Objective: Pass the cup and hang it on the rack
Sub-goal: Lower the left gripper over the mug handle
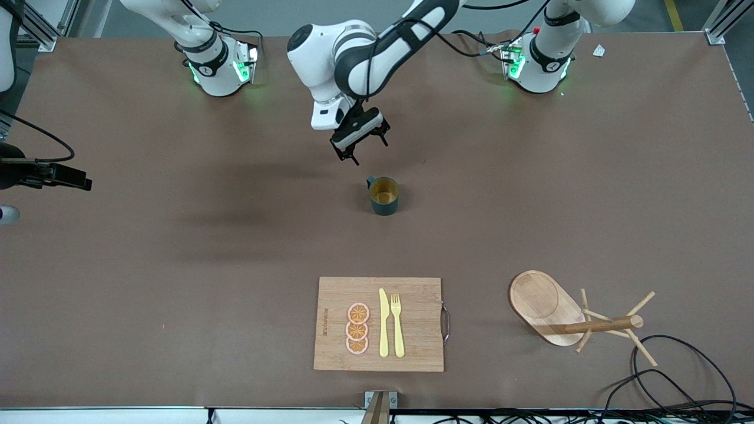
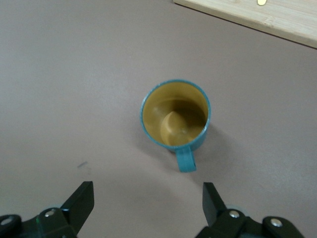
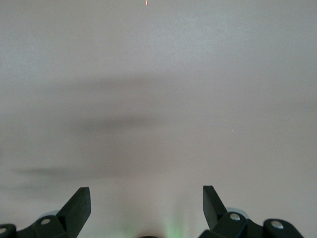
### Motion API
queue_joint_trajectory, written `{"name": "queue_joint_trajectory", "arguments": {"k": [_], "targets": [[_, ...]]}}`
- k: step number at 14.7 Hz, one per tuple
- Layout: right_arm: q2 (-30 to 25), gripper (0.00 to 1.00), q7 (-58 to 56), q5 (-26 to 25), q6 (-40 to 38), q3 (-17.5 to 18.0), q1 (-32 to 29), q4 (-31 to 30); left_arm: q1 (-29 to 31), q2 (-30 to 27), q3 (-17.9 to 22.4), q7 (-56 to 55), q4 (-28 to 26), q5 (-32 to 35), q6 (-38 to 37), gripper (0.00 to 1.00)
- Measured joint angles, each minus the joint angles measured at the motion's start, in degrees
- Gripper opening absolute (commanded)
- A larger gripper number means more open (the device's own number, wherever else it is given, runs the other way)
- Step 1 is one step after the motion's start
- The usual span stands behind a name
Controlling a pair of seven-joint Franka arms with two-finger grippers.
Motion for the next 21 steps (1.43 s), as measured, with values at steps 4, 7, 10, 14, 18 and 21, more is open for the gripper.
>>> {"name": "queue_joint_trajectory", "arguments": {"k": [4,7,10,14,18,21], "targets": [[0.0,1.0,0.1,0.0,-1.0,0.4,0.0,0.1,-2.9,3.1,0.0,-10.9,0.4,7.0,0.8,0.96],[0.1,1.0,0.1,0.1,-1.0,0.5,0.0,0.1,-4.7,5.8,0.3,-16.5,1.1,9.3,1.6,0.93],[0.1,1.0,1.1,0.2,-1.1,0.5,0.0,0.1,-5.4,9.0,0.5,-20.1,2.9,12.4,1.8,0.92],[0.0,1.0,3.9,0.5,-1.9,0.5,0.0,0.2,-6.1,12.8,0.7,-25.8,4.1,16.9,1.9,0.89],[-1.7,1.0,4.0,0.6,-2.2,0.5,0.0,-0.5,-8.5,14.3,2.9,-28.0,4.2,19.2,1.9,0.84],[-4.9,1.0,4.0,0.6,-2.2,0.5,0.0,-2.4,-8.8,15.5,4.6,-28.0,4.3,21.9,1.9,0.79]]}}
